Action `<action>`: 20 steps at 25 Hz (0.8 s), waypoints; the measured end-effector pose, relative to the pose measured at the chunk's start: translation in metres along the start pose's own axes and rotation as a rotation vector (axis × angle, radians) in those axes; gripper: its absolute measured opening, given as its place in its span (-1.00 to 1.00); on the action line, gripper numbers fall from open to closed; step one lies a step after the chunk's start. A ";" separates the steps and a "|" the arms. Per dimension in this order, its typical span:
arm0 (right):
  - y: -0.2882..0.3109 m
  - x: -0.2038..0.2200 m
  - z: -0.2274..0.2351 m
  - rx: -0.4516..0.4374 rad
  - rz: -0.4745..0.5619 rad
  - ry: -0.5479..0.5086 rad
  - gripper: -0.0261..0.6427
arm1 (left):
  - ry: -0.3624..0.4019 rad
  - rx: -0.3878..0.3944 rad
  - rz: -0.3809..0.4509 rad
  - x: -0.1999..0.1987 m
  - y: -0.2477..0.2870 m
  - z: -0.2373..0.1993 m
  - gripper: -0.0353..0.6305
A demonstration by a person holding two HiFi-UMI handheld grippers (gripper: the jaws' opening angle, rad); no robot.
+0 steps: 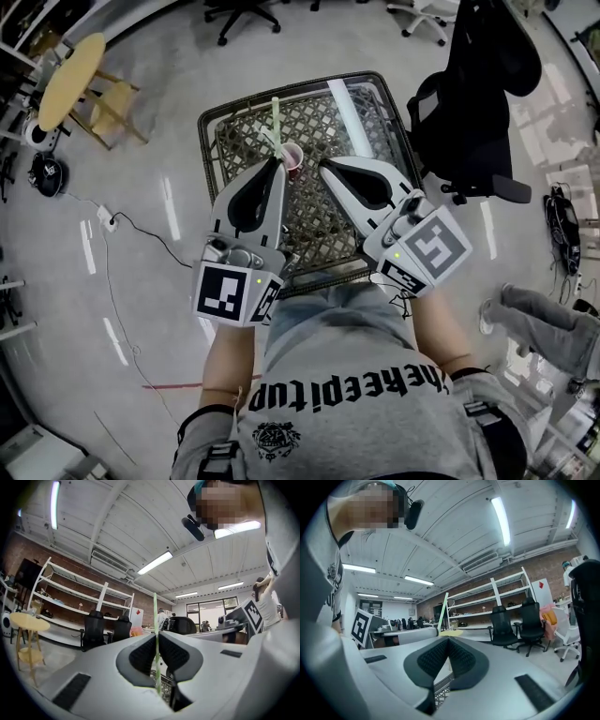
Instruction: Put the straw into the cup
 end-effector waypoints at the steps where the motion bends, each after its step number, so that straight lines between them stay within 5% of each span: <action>1: 0.003 0.001 0.000 0.008 -0.004 0.004 -0.89 | -0.006 0.008 0.000 0.001 0.001 -0.004 -0.74; 20: 0.034 0.031 0.007 0.203 -0.056 0.042 -0.89 | -0.075 0.178 -0.044 0.035 0.032 -0.066 -0.74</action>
Point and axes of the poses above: the fingertips, and each gripper's own axes: y forward along the fingers, z to its right, x out of its underside, the point moved 7 cm from there along -y, backward along the fingers, and after that the axes turned 4 degrees about -y, right-handed, at the moved point
